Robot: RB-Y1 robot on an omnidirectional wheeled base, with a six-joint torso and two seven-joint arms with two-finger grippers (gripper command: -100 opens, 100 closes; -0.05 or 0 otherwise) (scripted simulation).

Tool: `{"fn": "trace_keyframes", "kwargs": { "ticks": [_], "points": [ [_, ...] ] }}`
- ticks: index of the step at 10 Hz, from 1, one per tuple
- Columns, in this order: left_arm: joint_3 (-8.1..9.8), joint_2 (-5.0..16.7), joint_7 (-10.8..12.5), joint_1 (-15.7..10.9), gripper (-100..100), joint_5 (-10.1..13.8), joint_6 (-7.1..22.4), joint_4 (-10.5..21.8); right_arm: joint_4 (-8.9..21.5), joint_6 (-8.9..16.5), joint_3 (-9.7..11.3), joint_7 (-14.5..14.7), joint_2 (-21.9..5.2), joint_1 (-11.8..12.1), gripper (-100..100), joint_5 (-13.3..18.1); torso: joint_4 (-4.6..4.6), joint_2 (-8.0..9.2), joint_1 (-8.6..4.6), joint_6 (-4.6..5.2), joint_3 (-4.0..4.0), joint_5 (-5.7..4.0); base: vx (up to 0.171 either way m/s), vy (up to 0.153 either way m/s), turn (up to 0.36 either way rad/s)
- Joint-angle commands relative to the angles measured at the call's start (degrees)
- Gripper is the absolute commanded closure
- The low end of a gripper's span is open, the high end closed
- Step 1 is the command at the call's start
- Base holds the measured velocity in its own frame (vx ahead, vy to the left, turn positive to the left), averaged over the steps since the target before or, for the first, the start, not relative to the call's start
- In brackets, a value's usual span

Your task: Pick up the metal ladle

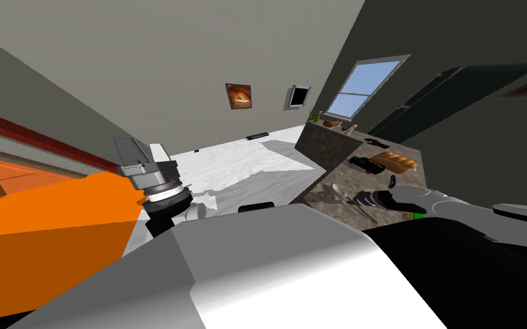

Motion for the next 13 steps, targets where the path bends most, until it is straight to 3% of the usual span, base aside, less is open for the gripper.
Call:
{"fn": "trace_keyframes", "kwargs": {
  "ticks": [1, 9, 10, 13],
  "points": [
    [0.00, 0.00, 0.00, 0.00, 0, 0.00, 0.00, 0.00, -0.94, 0.91, -0.16, -2.86, -0.52, 1.47, -100, -0.50, 0.00, 0.00, 0.00, 0.00, 0.00, 0.00, -0.159, -0.027, 0.210],
    [0.01, 0.00, 0.00, 0.01, 0, 0.00, 0.00, 0.00, 1.12, 3.13, 2.00, -16.20, 0.49, 3.03, -100, 1.24, 0.00, -0.02, -0.07, 0.05, -0.01, -0.01, -0.182, -0.028, 0.301],
    [0.02, 0.01, 0.00, 0.02, 0, 0.00, 0.00, 0.00, 1.12, 3.13, 2.00, -16.60, 0.49, 3.03, -100, 1.24, 0.00, -0.10, -0.16, 0.13, -0.04, -0.03, -0.057, -0.009, 0.001],
    [0.02, 0.01, 0.00, 0.05, 0, 0.00, -0.01, 0.00, 2.16, 4.24, 3.07, -22.05, 1.00, 3.81, -100, 2.11, -0.13, -0.67, -0.07, 0.15, -0.36, -0.02, -0.019, 0.008, 0.127]
  ]
}}
